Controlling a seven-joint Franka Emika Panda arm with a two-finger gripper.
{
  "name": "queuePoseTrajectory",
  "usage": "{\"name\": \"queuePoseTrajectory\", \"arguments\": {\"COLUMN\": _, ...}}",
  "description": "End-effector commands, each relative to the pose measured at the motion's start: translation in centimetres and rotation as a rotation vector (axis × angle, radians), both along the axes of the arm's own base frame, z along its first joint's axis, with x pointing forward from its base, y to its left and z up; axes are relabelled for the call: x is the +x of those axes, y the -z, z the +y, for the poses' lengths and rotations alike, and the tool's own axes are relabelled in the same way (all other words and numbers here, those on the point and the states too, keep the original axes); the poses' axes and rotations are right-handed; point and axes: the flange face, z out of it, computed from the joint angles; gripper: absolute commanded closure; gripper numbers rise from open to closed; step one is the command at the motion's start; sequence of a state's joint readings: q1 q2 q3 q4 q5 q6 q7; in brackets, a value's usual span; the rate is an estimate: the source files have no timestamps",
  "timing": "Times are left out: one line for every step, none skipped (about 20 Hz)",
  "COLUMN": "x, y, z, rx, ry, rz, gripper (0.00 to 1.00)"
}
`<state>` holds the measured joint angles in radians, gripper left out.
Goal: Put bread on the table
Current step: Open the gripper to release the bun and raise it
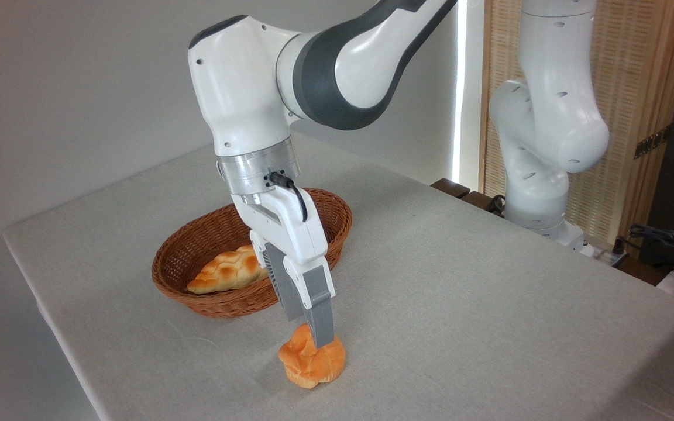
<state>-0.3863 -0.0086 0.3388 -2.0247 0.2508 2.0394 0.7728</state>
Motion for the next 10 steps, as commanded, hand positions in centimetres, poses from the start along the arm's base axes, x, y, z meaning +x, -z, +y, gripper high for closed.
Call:
{"name": "queuePoseTrajectory", "arguments": {"x": 0.0, "y": -3.0, "z": -0.4, "rx": -0.009, "ry": -0.030, "rz": -0.053, "gripper": 0.00}}
{"name": "queuePoseTrajectory", "arguments": {"x": 0.2, "y": -4.0, "z": -0.6, "rx": -0.025, "ry": -0.072, "rz": -0.064, "gripper": 0.00}}
{"name": "queuePoseTrajectory", "arguments": {"x": 0.3, "y": -5.1, "z": -1.0, "rx": -0.062, "ry": -0.130, "rz": -0.072, "gripper": 0.00}}
{"name": "queuePoseTrajectory", "arguments": {"x": 0.2, "y": -6.7, "z": -2.6, "rx": -0.091, "ry": -0.158, "rz": -0.070, "gripper": 0.00}}
{"name": "queuePoseTrajectory", "arguments": {"x": -0.1, "y": -8.3, "z": -2.8, "rx": -0.093, "ry": -0.180, "rz": -0.042, "gripper": 0.00}}
{"name": "queuePoseTrajectory", "arguments": {"x": -0.4, "y": -10.4, "z": -2.6, "rx": -0.090, "ry": -0.195, "rz": -0.011, "gripper": 0.00}}
{"name": "queuePoseTrajectory", "arguments": {"x": -0.8, "y": -12.2, "z": -2.8, "rx": -0.110, "ry": -0.205, "rz": 0.014, "gripper": 0.00}}
{"name": "queuePoseTrajectory", "arguments": {"x": -1.0, "y": -13.6, "z": -2.1, "rx": -0.153, "ry": -0.235, "rz": 0.031, "gripper": 0.00}}
{"name": "queuePoseTrajectory", "arguments": {"x": -1.3, "y": -14.9, "z": -1.6, "rx": -0.204, "ry": -0.259, "rz": 0.041, "gripper": 0.00}}
{"name": "queuePoseTrajectory", "arguments": {"x": -1.5, "y": -15.6, "z": -1.2, "rx": -0.231, "ry": -0.270, "rz": 0.057, "gripper": 0.00}}
